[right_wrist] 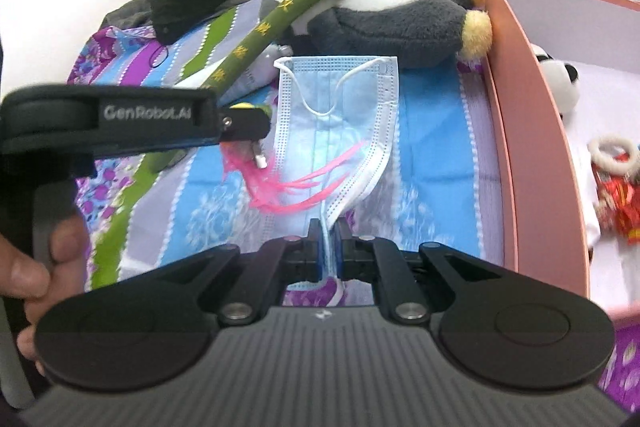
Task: Organize soft objects
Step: 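Grasp the yellow feathered bird toy with the left gripper while the right gripper grasps the blue face mask, then lift and carry the bird toy and face mask with both tools over the pink box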
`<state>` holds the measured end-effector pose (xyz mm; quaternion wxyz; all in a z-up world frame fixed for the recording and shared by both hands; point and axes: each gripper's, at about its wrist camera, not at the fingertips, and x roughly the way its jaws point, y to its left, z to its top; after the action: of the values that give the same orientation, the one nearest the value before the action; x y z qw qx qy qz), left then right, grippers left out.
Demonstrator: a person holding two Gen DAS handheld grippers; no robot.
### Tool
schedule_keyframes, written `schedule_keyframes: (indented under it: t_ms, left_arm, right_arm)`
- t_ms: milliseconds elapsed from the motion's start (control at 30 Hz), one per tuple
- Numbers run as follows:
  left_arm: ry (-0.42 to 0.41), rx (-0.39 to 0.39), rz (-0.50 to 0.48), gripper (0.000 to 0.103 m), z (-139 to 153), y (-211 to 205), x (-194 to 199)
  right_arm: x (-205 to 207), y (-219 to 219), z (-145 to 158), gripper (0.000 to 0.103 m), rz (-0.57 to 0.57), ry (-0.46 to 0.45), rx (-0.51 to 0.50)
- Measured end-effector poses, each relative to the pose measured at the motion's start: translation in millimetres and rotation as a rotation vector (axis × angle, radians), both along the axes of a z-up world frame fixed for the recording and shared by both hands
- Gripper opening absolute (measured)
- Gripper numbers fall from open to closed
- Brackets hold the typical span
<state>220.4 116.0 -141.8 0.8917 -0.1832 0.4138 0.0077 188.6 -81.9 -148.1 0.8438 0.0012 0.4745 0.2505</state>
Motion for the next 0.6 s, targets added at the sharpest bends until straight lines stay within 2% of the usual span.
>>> schedule_keyframes:
  t_ms: [367,600]
  left_arm:
    - [0.019,0.006,0.039,0.040,-6,-1,-76]
    - [0.020,0.010,0.048,0.040,-5,-7,-107]
  right_arm:
    - [-54,-8,10,0.009,0.025,-0.018,-0.016]
    - [-73,-16,19,0.009,0.026,-0.033,-0.004]
